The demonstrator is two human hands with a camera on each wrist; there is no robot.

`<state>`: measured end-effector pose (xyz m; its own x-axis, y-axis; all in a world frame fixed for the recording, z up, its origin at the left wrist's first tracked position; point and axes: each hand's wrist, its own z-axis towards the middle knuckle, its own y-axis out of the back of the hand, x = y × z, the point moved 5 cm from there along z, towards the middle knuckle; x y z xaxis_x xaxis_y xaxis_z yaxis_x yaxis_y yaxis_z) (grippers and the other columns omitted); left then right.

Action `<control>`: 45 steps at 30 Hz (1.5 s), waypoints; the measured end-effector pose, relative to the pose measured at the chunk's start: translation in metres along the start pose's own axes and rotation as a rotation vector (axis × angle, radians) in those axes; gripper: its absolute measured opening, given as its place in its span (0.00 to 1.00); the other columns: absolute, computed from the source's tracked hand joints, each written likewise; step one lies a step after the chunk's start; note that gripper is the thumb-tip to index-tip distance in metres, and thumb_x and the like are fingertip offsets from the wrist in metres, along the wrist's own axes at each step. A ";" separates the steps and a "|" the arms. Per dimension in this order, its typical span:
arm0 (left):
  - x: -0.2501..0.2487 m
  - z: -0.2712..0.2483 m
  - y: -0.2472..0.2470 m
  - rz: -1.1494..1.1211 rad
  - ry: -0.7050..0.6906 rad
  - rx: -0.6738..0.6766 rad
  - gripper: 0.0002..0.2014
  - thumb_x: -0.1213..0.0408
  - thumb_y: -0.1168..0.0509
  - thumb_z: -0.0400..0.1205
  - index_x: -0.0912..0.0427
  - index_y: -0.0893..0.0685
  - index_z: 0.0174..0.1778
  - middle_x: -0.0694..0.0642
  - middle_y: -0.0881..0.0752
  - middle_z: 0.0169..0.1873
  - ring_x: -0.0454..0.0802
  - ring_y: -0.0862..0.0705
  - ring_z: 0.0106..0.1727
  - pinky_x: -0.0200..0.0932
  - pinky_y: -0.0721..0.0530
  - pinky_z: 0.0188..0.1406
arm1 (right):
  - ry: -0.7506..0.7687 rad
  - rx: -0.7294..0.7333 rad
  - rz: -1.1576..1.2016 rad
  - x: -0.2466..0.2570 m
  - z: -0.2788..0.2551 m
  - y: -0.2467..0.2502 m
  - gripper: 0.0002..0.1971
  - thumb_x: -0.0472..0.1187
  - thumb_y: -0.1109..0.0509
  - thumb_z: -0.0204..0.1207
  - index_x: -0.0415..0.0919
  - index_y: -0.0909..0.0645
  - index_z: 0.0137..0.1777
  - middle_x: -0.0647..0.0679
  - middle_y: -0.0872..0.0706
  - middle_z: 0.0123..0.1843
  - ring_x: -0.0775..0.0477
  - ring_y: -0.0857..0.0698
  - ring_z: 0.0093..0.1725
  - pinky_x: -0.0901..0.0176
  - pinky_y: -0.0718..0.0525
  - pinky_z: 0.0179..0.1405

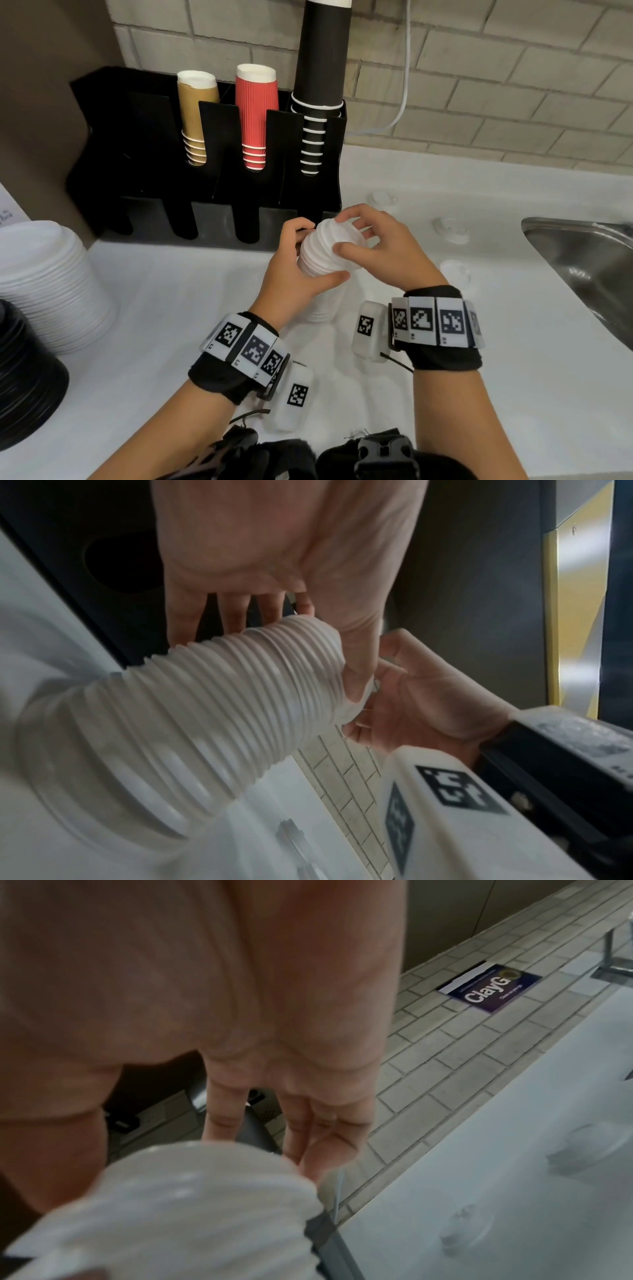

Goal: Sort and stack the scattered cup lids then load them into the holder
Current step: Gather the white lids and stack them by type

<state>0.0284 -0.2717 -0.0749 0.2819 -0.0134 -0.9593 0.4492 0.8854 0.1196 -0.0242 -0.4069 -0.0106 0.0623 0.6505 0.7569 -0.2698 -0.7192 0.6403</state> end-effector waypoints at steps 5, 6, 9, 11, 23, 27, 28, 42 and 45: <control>0.002 0.000 0.000 0.008 0.028 -0.010 0.44 0.63 0.16 0.65 0.45 0.36 0.71 0.39 0.20 0.59 0.23 0.20 0.54 0.25 0.20 0.49 | 0.047 0.009 -0.033 0.004 0.003 -0.009 0.16 0.42 0.25 0.67 0.63 0.18 0.51 0.52 0.21 0.57 0.61 0.22 0.53 0.75 0.30 0.47; 0.001 -0.001 0.001 0.007 0.024 -0.008 0.44 0.63 0.16 0.65 0.43 0.36 0.71 0.39 0.20 0.59 0.24 0.20 0.54 0.25 0.20 0.49 | 0.057 0.019 -0.028 0.005 0.003 -0.009 0.16 0.41 0.25 0.67 0.63 0.17 0.50 0.52 0.21 0.57 0.60 0.22 0.54 0.75 0.30 0.47; 0.000 -0.001 0.001 -0.008 0.007 0.000 0.43 0.63 0.16 0.66 0.40 0.34 0.71 0.40 0.19 0.58 0.25 0.19 0.54 0.24 0.21 0.48 | 0.071 0.040 -0.021 0.006 0.004 -0.011 0.17 0.40 0.24 0.65 0.63 0.17 0.49 0.51 0.21 0.56 0.54 0.21 0.55 0.75 0.29 0.45; -0.001 -0.001 0.001 -0.011 0.001 0.000 0.40 0.63 0.16 0.67 0.42 0.31 0.69 0.38 0.17 0.56 0.27 0.18 0.54 0.26 0.19 0.48 | 0.079 0.042 -0.038 0.006 0.005 -0.012 0.18 0.39 0.23 0.64 0.64 0.18 0.48 0.52 0.22 0.54 0.52 0.21 0.55 0.75 0.29 0.44; -0.004 0.001 0.001 0.019 0.019 0.016 0.26 0.64 0.18 0.68 0.49 0.24 0.55 0.43 0.19 0.57 0.42 0.20 0.59 0.44 0.19 0.57 | -0.751 -0.118 -0.331 -0.118 -0.011 0.056 0.32 0.57 0.31 0.76 0.51 0.34 0.78 0.39 0.39 0.80 0.32 0.38 0.78 0.38 0.33 0.72; -0.009 0.002 0.001 0.017 0.021 0.005 0.22 0.64 0.19 0.70 0.47 0.24 0.51 0.43 0.19 0.55 0.44 0.20 0.59 0.49 0.18 0.57 | -0.903 -0.057 -0.451 -0.142 -0.018 0.066 0.30 0.49 0.31 0.78 0.48 0.34 0.79 0.35 0.37 0.77 0.27 0.32 0.74 0.38 0.30 0.71; -0.009 0.002 0.001 0.019 0.022 0.006 0.22 0.64 0.19 0.70 0.48 0.24 0.51 0.44 0.19 0.55 0.44 0.20 0.59 0.50 0.18 0.57 | -0.895 -0.062 -0.475 -0.145 -0.019 0.068 0.28 0.45 0.32 0.78 0.47 0.32 0.77 0.34 0.34 0.76 0.27 0.29 0.72 0.38 0.28 0.71; -0.011 0.004 -0.001 0.055 0.037 0.007 0.26 0.67 0.17 0.67 0.45 0.25 0.50 0.52 0.20 0.59 0.51 0.21 0.60 0.46 0.21 0.58 | -0.816 -0.095 -0.620 -0.140 -0.003 0.075 0.23 0.40 0.37 0.81 0.50 0.36 0.75 0.33 0.30 0.70 0.29 0.25 0.66 0.41 0.24 0.64; -0.012 0.004 -0.001 0.054 0.031 -0.004 0.25 0.66 0.18 0.67 0.45 0.25 0.50 0.53 0.20 0.60 0.50 0.21 0.59 0.44 0.22 0.58 | -0.676 0.022 -0.458 -0.114 0.007 0.069 0.26 0.46 0.37 0.81 0.54 0.41 0.77 0.35 0.25 0.67 0.34 0.21 0.60 0.45 0.23 0.57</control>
<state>0.0277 -0.2745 -0.0626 0.2791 0.0494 -0.9590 0.4306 0.8862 0.1710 -0.0432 -0.5330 -0.0518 0.7297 0.5987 0.3302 -0.0581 -0.4268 0.9025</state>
